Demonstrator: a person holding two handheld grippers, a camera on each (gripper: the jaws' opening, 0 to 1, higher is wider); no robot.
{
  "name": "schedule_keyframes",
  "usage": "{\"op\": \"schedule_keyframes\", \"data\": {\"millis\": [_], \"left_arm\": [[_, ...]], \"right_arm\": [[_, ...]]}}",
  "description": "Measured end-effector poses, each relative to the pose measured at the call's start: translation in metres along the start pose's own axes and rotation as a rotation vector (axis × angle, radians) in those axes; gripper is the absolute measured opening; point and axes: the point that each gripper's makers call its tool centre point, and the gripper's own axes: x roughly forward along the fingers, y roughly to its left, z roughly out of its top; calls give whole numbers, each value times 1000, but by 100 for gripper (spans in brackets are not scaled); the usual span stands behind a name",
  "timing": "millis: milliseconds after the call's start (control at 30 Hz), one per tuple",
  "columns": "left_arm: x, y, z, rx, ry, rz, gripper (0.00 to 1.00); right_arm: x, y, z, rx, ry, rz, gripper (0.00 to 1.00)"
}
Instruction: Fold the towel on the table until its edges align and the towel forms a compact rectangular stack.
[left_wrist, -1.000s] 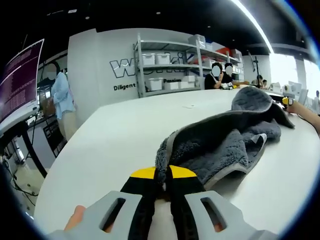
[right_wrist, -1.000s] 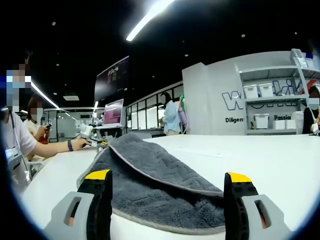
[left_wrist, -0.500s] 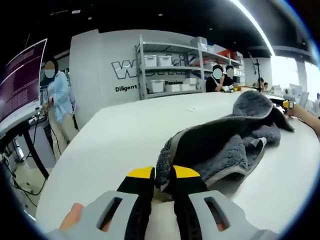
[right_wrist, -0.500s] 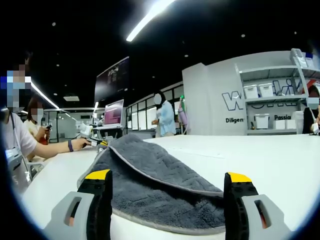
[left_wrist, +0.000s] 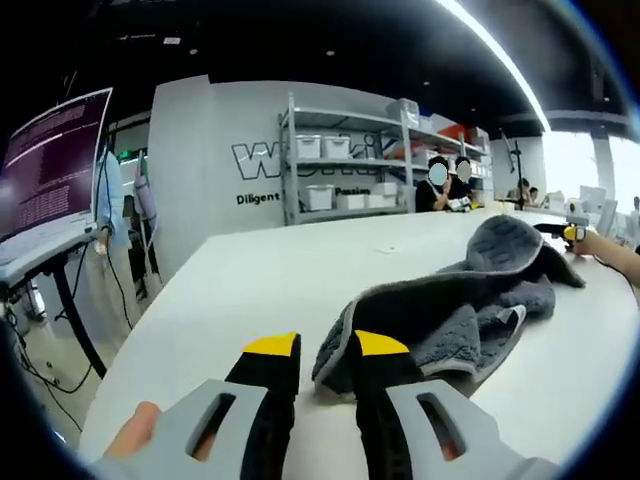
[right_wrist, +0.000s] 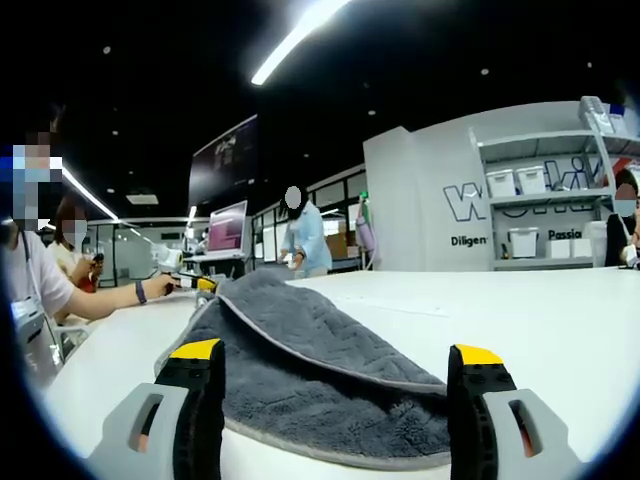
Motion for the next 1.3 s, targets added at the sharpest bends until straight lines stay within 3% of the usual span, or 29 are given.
{"op": "schedule_keyframes", "data": {"millis": [133,367,600,767,867,1300], "left_arm": [[0,-3,12,11,-51,-22,23],[0,-16,23,33,-114,-70,30],[4,-23,23,62,-112,-97,37],[5,-30,26,31,-142,-143,51],[7,-32,28,35,-156,-140,62],[9,-34,26,33,-152,-137,82]], "right_arm": [[0,10,-2,-1,-1,0,94],[0,-1,-1,1,0,2,94],[1,-8,-2,1,1,2,93],[1,-3,-4,-1,4,3,93],[2,2,-6,-3,5,3,93],[2,-4,-5,-1,3,2,93]]}}
